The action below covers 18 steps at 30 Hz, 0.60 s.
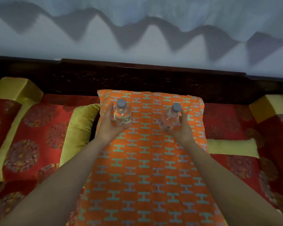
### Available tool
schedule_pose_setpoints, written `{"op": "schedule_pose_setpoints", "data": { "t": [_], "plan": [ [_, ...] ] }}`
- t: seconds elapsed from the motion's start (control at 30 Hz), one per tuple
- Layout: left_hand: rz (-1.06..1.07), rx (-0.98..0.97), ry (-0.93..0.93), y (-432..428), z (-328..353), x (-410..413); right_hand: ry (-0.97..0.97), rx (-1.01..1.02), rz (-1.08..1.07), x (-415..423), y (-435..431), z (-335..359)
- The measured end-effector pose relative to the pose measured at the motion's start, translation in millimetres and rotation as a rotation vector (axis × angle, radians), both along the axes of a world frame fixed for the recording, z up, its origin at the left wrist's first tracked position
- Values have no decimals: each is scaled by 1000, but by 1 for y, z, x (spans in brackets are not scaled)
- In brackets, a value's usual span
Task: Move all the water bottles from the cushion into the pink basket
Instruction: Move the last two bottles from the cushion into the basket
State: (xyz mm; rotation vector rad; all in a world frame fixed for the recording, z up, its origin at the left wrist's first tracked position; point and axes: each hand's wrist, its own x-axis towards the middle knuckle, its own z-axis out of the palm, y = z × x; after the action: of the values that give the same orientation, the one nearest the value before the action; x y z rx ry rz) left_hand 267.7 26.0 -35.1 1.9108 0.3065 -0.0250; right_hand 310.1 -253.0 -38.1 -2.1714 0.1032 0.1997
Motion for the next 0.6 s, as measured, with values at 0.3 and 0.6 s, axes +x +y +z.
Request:
{"op": "schedule_pose_setpoints", "data": {
  "t": [0.3, 0.6],
  "plan": [
    [-51, 17, 3, -6, -13, 33, -49, 90, -36, 11, 8, -14],
    [24, 59, 7, 10, -8, 7, -34, 33, -125, 0, 5, -5]
  ]
}}
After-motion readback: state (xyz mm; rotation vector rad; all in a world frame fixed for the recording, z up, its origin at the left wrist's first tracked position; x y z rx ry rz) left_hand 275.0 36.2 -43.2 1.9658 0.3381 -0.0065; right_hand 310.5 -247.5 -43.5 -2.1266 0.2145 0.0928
